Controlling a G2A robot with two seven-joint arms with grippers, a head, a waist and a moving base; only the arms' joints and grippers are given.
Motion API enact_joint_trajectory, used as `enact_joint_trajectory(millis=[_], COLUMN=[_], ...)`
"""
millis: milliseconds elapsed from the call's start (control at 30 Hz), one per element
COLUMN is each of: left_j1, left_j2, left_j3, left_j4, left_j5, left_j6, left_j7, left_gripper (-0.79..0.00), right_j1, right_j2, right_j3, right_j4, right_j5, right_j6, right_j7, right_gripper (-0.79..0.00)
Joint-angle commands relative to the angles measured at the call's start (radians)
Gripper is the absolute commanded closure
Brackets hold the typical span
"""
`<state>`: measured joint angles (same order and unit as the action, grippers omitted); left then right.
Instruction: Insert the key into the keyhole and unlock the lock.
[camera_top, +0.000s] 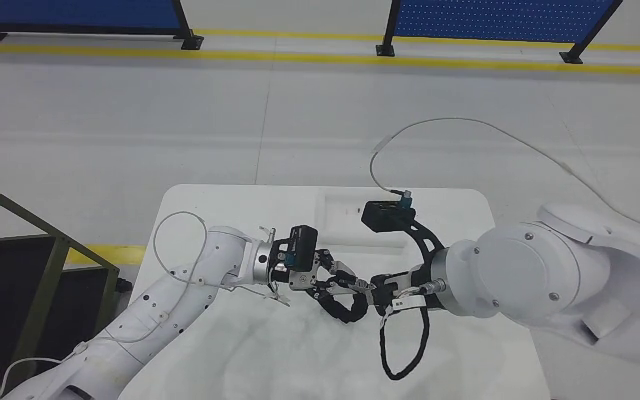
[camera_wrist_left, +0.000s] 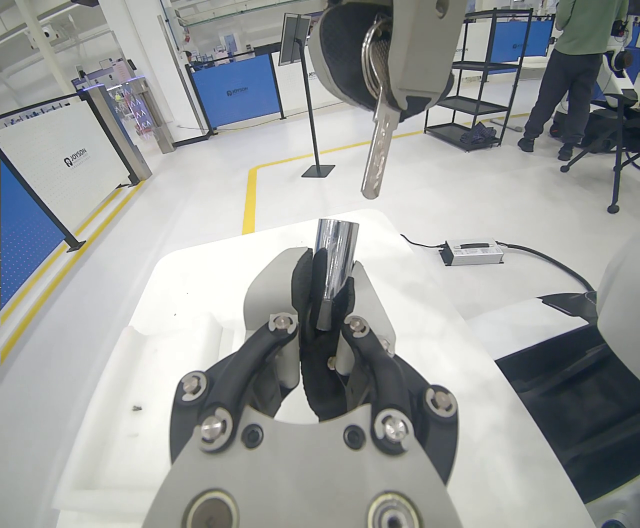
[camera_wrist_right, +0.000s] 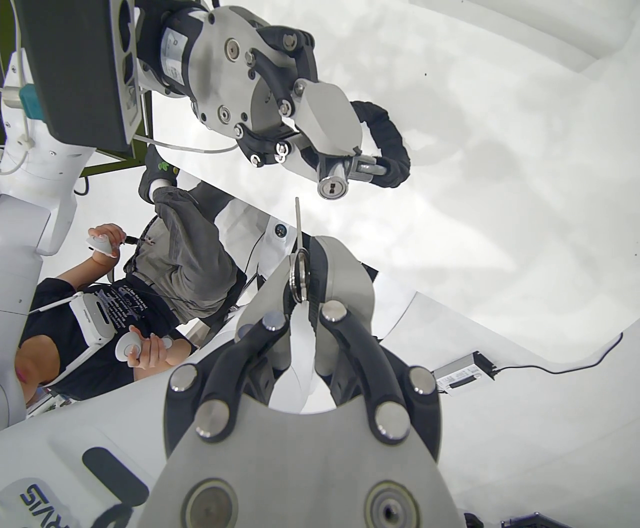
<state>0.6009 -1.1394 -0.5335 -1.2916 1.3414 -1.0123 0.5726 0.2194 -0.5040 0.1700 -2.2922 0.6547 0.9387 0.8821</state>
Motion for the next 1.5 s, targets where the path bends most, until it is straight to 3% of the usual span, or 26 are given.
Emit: enact_joint_trajectory(millis=[0, 33, 133, 500, 900, 1467], left_j1=[0.0, 0.0, -0.038, -0.038, -0.007, -0.005], left_j2=[0.0, 0.0, 0.02, 0.026, 0.049, 0.067], left_j3=[0.0, 0.0, 0.005, 0.008, -0.046, -0.037], left_j4=[0.0, 0.0, -0.027, -0.031, -0.106, -0.137], left_j5=[0.0, 0.0, 0.002, -0.008, -0.039, -0.079], left_j6=[0.0, 0.0, 0.0, 0.005, 0.0, 0.0], left_j7=[0.0, 0.0, 0.013, 0.021, -0.131, -0.169], left_gripper=[0.0, 0.0, 0.0, 0.0, 0.0, 0.0], right_j1=[0.0, 0.0, 0.011, 0.011, -0.007, 0.001], right_j2=[0.0, 0.0, -0.004, -0.004, 0.012, 0.045], right_j3=[0.0, 0.0, 0.0, 0.0, 0.0, 0.0], right_j4=[0.0, 0.0, 0.077, 0.077, 0.063, 0.012], right_j5=[0.0, 0.0, -0.007, -0.007, -0.06, -0.048], right_j6=[0.0, 0.0, -0.159, -0.159, -0.157, -0.08], right_j7=[0.0, 0.0, 0.159, 0.159, 0.156, 0.08], right_gripper=[0.0, 0.0, 0.0, 0.0, 0.0, 0.0])
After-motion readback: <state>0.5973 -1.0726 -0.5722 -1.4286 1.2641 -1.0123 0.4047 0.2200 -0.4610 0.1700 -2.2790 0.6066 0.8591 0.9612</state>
